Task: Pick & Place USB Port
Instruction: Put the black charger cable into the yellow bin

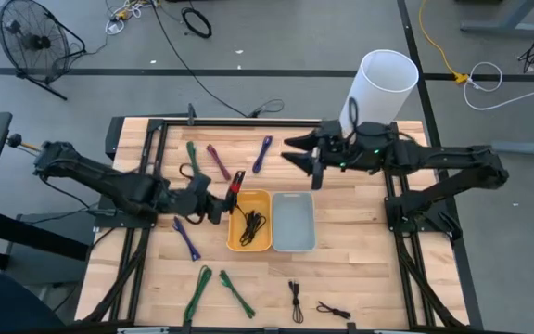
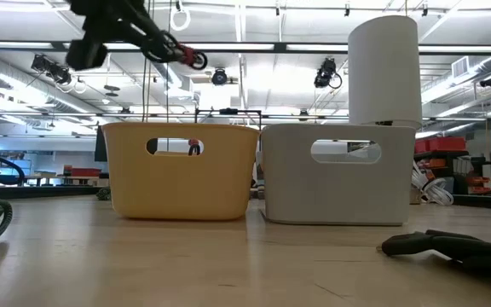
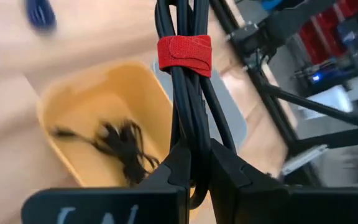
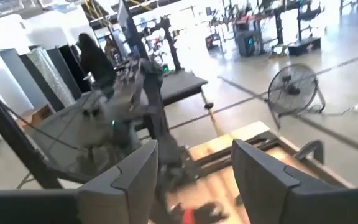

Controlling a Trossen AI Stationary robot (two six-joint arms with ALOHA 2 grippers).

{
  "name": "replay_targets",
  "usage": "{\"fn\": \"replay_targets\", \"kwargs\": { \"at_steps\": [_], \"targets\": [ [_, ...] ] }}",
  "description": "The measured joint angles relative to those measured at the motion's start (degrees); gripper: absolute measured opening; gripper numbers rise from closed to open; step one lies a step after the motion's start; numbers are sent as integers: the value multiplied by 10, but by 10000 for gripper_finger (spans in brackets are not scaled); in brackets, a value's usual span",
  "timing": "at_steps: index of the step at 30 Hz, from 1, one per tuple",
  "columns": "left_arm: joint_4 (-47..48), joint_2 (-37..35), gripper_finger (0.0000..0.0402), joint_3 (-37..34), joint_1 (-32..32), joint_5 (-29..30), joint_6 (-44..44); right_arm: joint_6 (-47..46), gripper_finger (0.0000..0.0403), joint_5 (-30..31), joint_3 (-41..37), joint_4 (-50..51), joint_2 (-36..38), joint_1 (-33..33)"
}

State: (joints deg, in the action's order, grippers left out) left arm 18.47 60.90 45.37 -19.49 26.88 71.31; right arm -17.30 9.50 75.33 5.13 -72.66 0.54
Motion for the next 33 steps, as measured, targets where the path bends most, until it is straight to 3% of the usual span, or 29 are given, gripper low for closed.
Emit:
{"fn": "replay_targets", "kwargs": {
  "at_steps": [3, 11, 24, 33],
  "targets": [
    [-66, 9, 32, -39, -18, 4, 51, 16, 198, 1, 0, 11, 11, -7],
    [-84, 88, 32, -65, -43, 2, 184, 33, 196, 0, 0, 55, 24, -20],
    [-144, 192, 32, -65, -38, -57, 274, 43, 196, -15, 0, 76, 25, -31],
    [-144, 194, 151, -65, -18, -52, 251, 43, 197, -22, 0, 79, 25, -31]
  ]
}}
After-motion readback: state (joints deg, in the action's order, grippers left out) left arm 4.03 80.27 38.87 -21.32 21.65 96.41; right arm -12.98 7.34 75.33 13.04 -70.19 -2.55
